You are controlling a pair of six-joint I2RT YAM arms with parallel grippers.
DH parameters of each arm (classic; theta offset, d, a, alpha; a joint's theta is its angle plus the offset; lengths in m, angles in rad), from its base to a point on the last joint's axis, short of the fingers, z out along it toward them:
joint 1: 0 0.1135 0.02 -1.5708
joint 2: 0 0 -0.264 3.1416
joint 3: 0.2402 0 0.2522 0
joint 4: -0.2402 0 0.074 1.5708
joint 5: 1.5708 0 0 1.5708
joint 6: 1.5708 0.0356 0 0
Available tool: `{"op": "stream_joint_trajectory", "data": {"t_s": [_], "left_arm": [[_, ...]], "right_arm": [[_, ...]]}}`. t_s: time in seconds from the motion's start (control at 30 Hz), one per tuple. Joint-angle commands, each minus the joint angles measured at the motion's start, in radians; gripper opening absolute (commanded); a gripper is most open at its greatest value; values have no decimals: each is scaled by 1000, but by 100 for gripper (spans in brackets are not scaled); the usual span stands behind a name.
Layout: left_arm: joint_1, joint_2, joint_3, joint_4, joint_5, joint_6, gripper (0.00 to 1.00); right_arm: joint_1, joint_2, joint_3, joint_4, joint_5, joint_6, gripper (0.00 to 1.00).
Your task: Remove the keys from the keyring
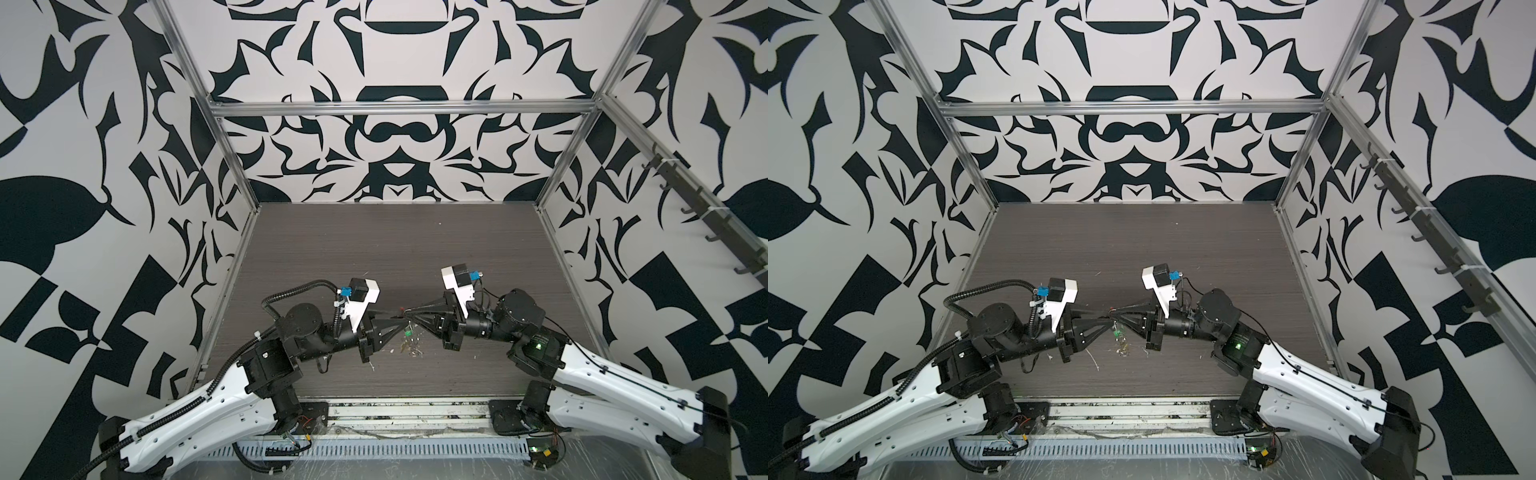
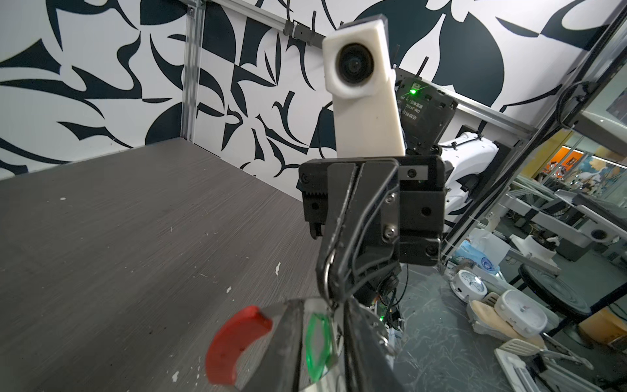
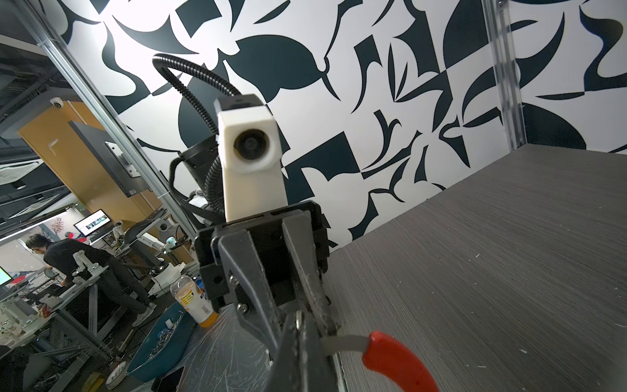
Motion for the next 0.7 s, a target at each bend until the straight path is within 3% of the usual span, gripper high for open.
{"op": "stream_joint_trajectory", "data": {"t_s": [0.0,0.1,0.23,0.47,0.57,0.67], "left_arm": [[2,10,29,37,-9,2,13],[3,14,31,39,-36,-5,0],[2,-2,18,53,-85,-12,0],[2,-38,-2,70,-117,-14,0],[2,-36,0,69,-115,-14,0],[2,-27,13,48,-118,-18,0]], "right_arm": [[7,-1,0,75,-29,14,0],[9,0,-1,74,-30,14,0],[10,-6,-3,63,-26,11,0],[10,-28,-11,41,-4,7,9],[10,-28,-12,42,-5,8,1],[10,-40,-11,27,10,5,0]]}}
